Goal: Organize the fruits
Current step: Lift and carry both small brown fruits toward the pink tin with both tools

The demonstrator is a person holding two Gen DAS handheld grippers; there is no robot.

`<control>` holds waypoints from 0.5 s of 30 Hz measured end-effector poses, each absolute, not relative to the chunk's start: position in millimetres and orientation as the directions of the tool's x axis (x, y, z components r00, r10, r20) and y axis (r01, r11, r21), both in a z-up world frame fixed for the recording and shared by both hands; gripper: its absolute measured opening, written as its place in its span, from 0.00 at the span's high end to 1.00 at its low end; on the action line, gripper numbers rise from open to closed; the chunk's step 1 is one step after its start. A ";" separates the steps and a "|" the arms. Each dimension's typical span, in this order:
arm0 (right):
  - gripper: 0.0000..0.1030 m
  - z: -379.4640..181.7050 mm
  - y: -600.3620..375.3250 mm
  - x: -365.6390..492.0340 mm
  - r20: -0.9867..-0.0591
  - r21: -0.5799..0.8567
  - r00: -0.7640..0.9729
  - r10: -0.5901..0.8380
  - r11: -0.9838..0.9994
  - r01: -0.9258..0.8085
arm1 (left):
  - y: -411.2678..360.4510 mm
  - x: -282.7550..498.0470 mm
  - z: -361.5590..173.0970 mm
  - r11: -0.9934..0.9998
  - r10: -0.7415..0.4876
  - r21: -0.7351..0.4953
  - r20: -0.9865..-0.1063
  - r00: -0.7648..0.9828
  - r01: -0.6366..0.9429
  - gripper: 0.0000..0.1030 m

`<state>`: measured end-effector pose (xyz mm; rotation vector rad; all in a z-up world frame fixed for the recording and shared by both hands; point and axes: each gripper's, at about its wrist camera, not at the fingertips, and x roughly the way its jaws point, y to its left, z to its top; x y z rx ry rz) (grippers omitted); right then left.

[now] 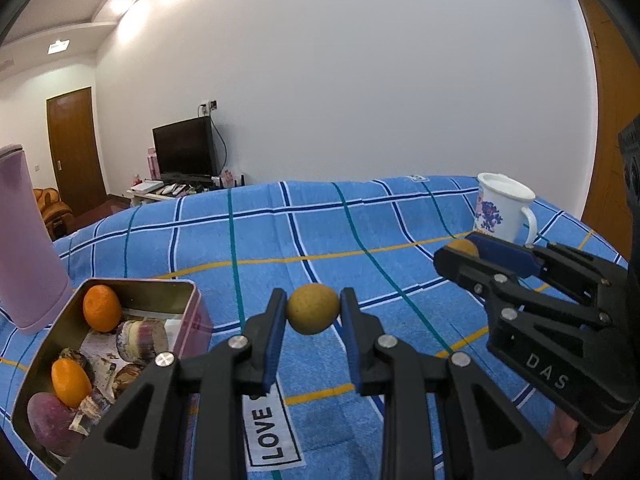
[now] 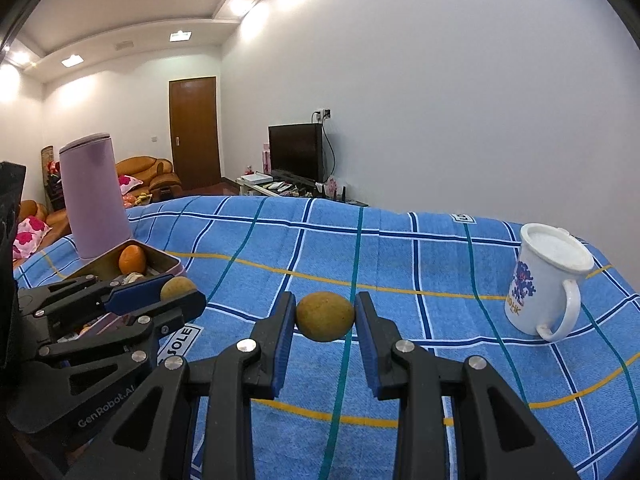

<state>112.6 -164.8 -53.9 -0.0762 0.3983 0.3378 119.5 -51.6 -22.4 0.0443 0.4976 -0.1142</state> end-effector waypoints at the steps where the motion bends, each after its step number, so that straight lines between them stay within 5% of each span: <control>1: 0.69 -54.0 -165.0 110.8 -0.389 -0.009 0.869 0.307 0.942 -0.337 | -51.5 118.5 -22.0 0.993 -0.098 0.016 -0.476 0.874 0.120 0.72; 15: 0.69 -53.5 -166.4 101.8 -0.369 -0.015 0.875 0.314 0.939 -0.343 | -53.1 112.0 -19.6 0.991 -0.103 0.025 -0.465 0.879 0.130 0.72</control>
